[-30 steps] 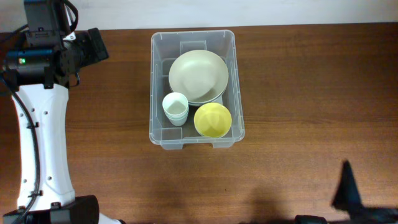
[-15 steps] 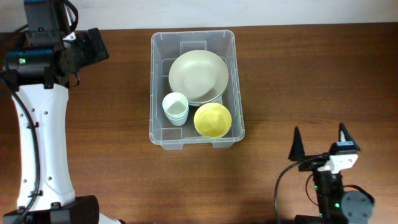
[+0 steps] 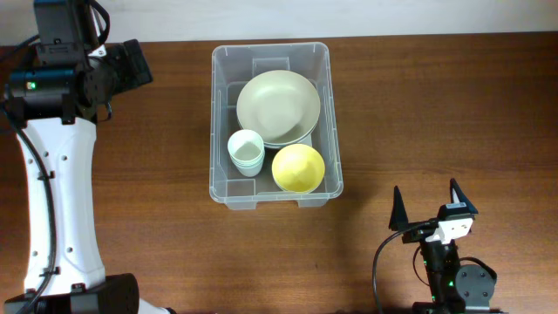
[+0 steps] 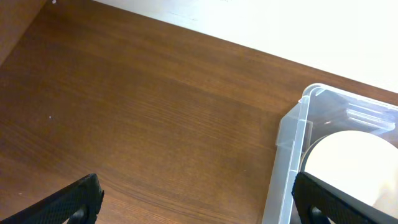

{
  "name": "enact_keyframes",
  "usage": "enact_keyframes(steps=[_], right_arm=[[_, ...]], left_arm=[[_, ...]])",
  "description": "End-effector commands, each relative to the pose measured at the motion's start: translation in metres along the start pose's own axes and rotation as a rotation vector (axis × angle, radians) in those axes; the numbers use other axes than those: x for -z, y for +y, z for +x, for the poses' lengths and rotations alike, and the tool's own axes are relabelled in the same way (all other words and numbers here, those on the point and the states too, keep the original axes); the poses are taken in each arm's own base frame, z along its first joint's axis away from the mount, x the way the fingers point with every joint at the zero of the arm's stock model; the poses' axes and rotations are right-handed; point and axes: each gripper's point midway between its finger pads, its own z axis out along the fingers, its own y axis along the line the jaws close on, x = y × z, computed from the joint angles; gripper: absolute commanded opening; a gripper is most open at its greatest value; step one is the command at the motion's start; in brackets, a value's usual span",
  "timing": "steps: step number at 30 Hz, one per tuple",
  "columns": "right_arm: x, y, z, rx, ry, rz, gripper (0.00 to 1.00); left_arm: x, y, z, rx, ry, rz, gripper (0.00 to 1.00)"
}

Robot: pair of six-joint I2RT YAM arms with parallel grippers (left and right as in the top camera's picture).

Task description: Pack container

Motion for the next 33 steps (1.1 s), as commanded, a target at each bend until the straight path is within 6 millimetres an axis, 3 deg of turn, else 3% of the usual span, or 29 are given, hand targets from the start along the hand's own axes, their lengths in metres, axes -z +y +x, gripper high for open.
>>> enact_keyframes(steps=[1,11,15,33], right_arm=[[0.0,-0.001,0.001,-0.023,-0.009,0.011,0.99],[-0.001,-0.009,0.024,-0.036,0.046,0.059,0.99],[0.001,-0.007,0.045,-0.044,0.134,0.055,0.99],[0.001,-0.007,0.045,-0.044,0.131,0.054,0.99]], left_arm=[[0.0,0.0,-0.001,0.004,-0.003,0.001,0.99],[0.0,0.0,-0.001,0.004,-0.003,0.001,0.99],[0.0,0.0,-0.001,0.003,-0.003,0.001,0.99],[0.0,0.0,-0.001,0.003,-0.003,0.001,1.0]])
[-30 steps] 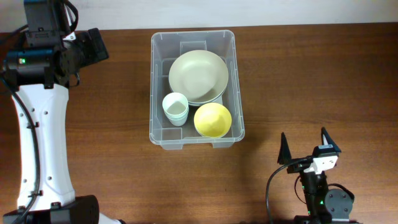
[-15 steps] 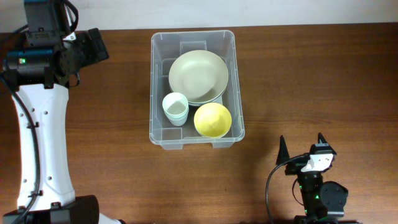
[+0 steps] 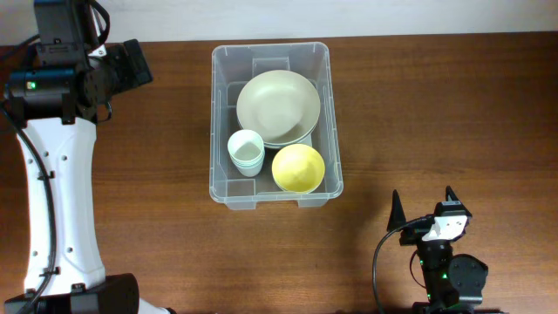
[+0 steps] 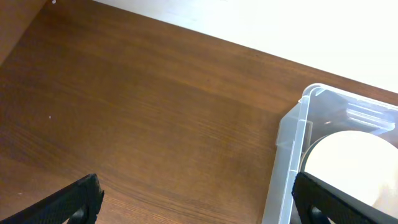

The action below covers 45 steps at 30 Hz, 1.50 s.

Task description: Pack container

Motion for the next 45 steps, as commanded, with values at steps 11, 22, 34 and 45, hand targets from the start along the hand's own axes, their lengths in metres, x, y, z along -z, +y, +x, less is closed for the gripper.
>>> enact_keyframes(steps=[11,22,34,45], right_arm=[[0.0,0.0,0.002,-0.002,0.001,0.005,0.99],[0.0,0.0,0.001,-0.001,0.001,0.005,0.99],[0.0,0.0,0.001,-0.001,0.001,0.005,0.99],[0.0,0.0,0.001,-0.001,0.001,0.005,0.99]], left_arm=[[0.0,0.0,-0.001,0.003,-0.003,0.001,0.99],[0.074,0.009,-0.011,0.024,-0.14,0.033,0.99],[0.345,0.078,0.104,0.096,-0.604,0.138,0.99],[0.334,0.098,0.204,0.078,-0.488,0.118,1.0]])
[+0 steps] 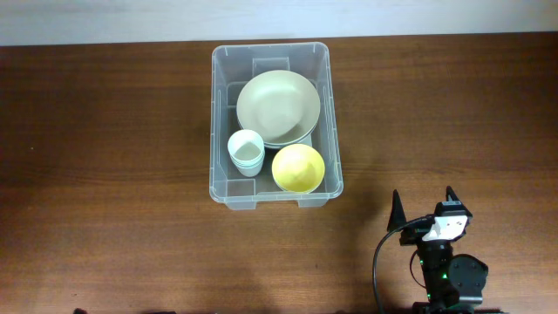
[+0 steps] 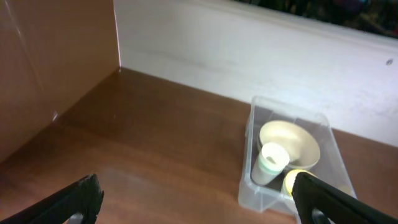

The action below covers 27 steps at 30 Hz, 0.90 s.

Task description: Pack container

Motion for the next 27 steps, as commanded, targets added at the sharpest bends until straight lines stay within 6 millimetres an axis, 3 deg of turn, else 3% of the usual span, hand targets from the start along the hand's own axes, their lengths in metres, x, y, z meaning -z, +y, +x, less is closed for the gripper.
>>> enact_keyframes(steps=[1,3,6,7,12,18,22,27], right_arm=[[0.0,0.0,0.002,-0.001,0.003,0.002,0.99],[0.0,0.0,0.002,-0.001,0.003,0.002,0.99],[0.0,0.0,0.002,-0.001,0.003,0.002,0.99],[0.0,0.0,0.002,-0.001,0.003,0.002,0.99],[0.0,0.0,0.002,-0.001,0.003,0.002,0.99],[0.0,0.0,0.002,-0.001,0.003,0.002,0.99],[0.0,0.0,0.002,-0.001,0.003,0.002,0.99],[0.0,0.0,0.002,-0.001,0.003,0.002,0.99]], left_arm=[[-0.022,0.0,0.017,0.002,0.014,0.001,1.0],[-0.048,-0.005,0.02,0.009,-0.03,0.017,1.0],[-0.109,-0.012,0.034,0.017,-0.09,0.039,0.99],[-0.136,-0.015,0.042,0.02,-0.112,0.049,1.0],[-0.221,-0.027,0.088,0.022,-0.143,0.117,1.0],[-0.261,-0.024,0.14,0.019,-0.13,0.13,1.0],[-0.266,-0.017,0.171,0.02,-0.142,0.133,1.0],[-0.27,-0.012,0.194,0.019,-0.139,0.133,1.0]])
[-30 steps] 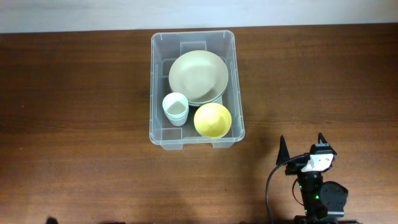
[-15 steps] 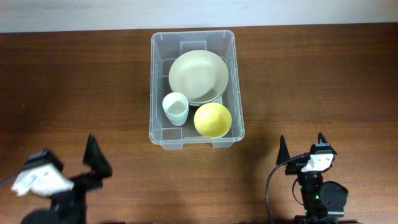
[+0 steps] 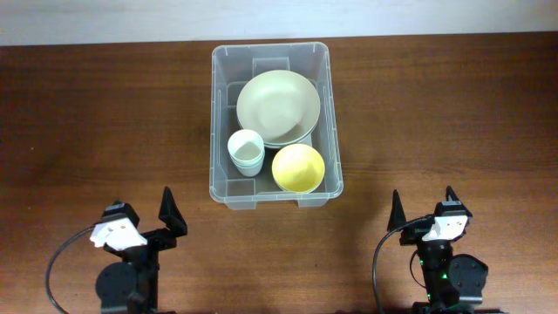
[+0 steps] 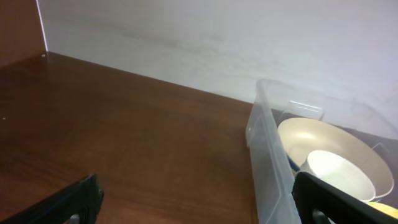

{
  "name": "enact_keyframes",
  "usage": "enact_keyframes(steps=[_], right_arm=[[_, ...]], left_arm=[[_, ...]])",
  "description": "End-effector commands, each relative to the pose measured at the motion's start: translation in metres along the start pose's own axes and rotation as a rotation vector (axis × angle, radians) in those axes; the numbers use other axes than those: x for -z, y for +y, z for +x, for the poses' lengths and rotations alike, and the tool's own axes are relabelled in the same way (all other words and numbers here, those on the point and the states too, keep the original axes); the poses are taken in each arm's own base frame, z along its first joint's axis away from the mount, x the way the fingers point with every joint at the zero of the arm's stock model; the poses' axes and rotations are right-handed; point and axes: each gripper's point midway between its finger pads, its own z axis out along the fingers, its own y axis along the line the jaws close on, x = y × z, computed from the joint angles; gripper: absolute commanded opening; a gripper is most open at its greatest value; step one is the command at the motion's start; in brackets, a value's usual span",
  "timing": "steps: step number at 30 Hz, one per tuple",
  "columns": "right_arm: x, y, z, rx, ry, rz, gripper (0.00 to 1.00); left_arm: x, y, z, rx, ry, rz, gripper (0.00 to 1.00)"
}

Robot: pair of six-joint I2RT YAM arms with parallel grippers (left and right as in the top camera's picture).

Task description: Pack container

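A clear plastic container (image 3: 223,187) sits at the table's middle. It holds pale green plates (image 3: 277,106), a stack of white cups (image 3: 247,151) and a yellow bowl (image 3: 298,167). My left gripper (image 3: 144,214) rests low at the front left, open and holding nothing. In the left wrist view the left gripper (image 4: 196,205) faces the container (image 4: 267,162), with bare wood between its fingers (image 4: 74,202). The plates (image 4: 323,143) and a cup (image 4: 339,171) show through the container's wall. At the front right my right gripper (image 3: 424,205) stands open and holds nothing.
Brown wooden table (image 3: 105,113) on all sides of the container. A white wall (image 4: 186,31) runs along the table's far edge. Both arm bases sit at the front edge, with a black cable (image 3: 379,262) looped beside the right one.
My left arm was out of the overhead view, its camera looking down on the table from high up. Now it sits low at the front left, open. The right arm has not moved.
My left arm reached to the far left beside the container's back corner, open, and stayed there at the second moment while the right gripper moved slightly toward the front edge. Then the left arm was gone from the overhead view. Now it sits at the front left.
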Motion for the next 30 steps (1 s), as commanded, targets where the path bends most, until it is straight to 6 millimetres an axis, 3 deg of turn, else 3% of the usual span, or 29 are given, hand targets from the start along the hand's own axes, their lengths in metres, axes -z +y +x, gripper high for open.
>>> enact_keyframes(steps=[1,11,17,22,30], right_arm=[[0.0,0.0,0.002,-0.002,0.002,0.001,0.99],[0.0,0.0,0.002,-0.002,0.003,0.001,0.99],[0.0,0.0,0.002,-0.002,0.003,0.001,0.99],[0.0,0.0,0.002,-0.002,0.002,0.001,0.99],[0.0,0.0,0.002,-0.002,0.002,0.001,0.99]], left_arm=[[-0.001,0.003,0.018,0.003,0.001,0.009,0.99],[-0.01,0.01,0.046,0.003,-0.029,0.012,0.99],[-0.01,0.005,0.042,-0.083,-0.056,0.035,0.99],[-0.009,-0.008,0.045,-0.302,-0.055,0.097,1.0],[-0.009,-0.01,0.046,-0.314,-0.054,0.108,1.0]])
